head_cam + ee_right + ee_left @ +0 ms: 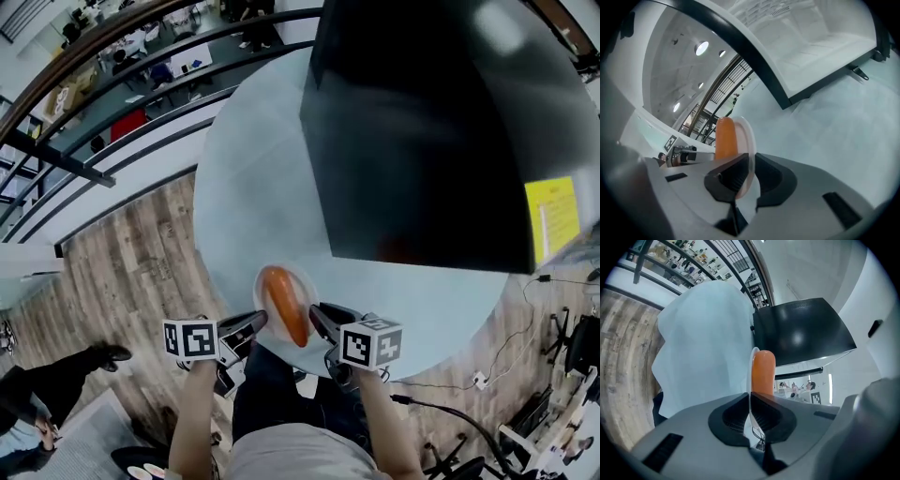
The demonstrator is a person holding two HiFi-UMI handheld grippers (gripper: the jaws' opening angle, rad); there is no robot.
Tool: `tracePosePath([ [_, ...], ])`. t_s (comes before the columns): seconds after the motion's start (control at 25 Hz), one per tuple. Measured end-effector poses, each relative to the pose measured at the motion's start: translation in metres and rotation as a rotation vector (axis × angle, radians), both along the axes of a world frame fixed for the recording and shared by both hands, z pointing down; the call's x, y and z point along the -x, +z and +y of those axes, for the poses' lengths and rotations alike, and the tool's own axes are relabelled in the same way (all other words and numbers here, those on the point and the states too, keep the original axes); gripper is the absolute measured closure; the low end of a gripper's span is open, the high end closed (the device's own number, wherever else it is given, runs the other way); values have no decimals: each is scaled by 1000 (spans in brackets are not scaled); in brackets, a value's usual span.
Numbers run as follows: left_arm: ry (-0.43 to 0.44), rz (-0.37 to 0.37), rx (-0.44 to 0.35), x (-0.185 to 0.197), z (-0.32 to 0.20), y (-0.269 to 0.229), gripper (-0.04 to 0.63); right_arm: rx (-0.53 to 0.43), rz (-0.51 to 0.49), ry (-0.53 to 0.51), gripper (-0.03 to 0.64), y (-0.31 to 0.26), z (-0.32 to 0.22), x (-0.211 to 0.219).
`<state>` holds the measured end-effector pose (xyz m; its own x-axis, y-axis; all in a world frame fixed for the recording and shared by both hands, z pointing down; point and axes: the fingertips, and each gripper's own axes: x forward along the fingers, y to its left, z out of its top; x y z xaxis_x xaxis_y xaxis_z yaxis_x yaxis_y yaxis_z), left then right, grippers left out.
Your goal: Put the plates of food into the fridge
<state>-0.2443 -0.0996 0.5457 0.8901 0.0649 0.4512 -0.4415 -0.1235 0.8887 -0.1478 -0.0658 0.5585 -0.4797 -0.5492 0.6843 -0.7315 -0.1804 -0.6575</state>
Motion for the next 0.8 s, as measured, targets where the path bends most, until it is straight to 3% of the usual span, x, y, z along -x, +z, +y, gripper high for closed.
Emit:
tracePosePath([
  [0.52,-255,39,0,-86,109,-2,575,-37,-3,-221,568,-7,84,-92],
  [0.8,-298,52,-24,-140,137,-20,575,-67,-6,-272,568,-24,105,-146],
])
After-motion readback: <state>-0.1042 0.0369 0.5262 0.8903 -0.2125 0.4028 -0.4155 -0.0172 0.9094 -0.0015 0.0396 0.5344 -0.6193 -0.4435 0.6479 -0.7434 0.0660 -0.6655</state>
